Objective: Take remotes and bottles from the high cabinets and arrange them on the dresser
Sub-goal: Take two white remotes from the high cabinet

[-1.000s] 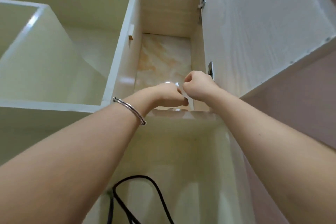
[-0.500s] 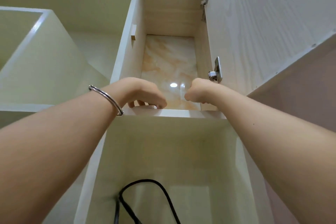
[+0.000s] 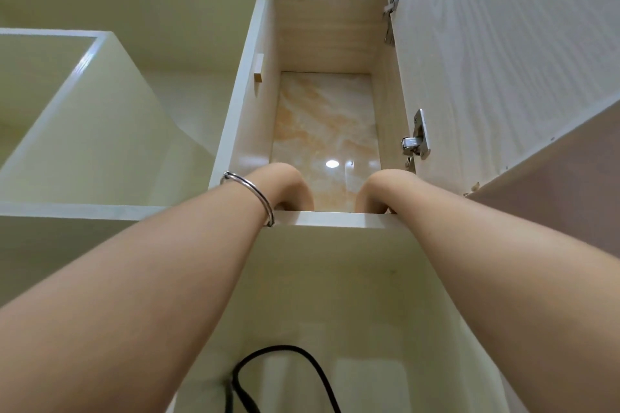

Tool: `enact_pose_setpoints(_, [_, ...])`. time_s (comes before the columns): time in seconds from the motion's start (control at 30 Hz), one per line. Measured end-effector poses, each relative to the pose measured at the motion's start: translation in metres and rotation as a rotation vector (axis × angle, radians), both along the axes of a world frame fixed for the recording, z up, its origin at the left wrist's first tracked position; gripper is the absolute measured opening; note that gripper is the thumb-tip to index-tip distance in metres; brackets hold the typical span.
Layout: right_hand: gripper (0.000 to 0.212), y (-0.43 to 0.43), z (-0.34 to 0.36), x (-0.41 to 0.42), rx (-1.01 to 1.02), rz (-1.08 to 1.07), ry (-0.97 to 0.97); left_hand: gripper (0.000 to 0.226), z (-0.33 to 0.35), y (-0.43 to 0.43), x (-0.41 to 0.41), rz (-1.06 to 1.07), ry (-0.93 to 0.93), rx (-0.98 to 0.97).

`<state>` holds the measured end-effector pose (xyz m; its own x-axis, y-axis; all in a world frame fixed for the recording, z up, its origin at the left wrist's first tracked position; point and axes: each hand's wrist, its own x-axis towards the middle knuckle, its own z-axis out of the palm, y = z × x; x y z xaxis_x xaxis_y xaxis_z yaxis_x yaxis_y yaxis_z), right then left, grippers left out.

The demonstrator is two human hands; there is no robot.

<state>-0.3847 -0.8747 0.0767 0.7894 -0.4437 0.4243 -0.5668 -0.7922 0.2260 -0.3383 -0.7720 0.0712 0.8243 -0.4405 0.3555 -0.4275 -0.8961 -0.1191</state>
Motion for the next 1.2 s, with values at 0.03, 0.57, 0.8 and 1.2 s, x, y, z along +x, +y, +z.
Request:
enact_pose_setpoints(0.03, [0.032,0.002,-0.001,-0.003,-0.013,-0.006,-0.008,0.039,0.0,0.001,0.001,-0.007,-0.015,-0.024])
enact_pose_setpoints(0.57, [0.01,0.023,-0.021,-0.055,0.649,0.677,-0.75,0.046,-0.04,0.062,-0.039,-0.541,-0.314,-0.991])
enact_pose_setpoints(0.8, [0.033,0.047,-0.06,-0.057,0.847,0.907,-0.883,0.023,-0.086,0.102,-0.067,-0.555,-0.236,-1.133])
enact_pose_setpoints(1.2, [0.057,0.113,-0.207,-0.081,0.968,1.276,-0.533,0.021,-0.248,0.215,-0.152,0.001,-0.214,-1.259])
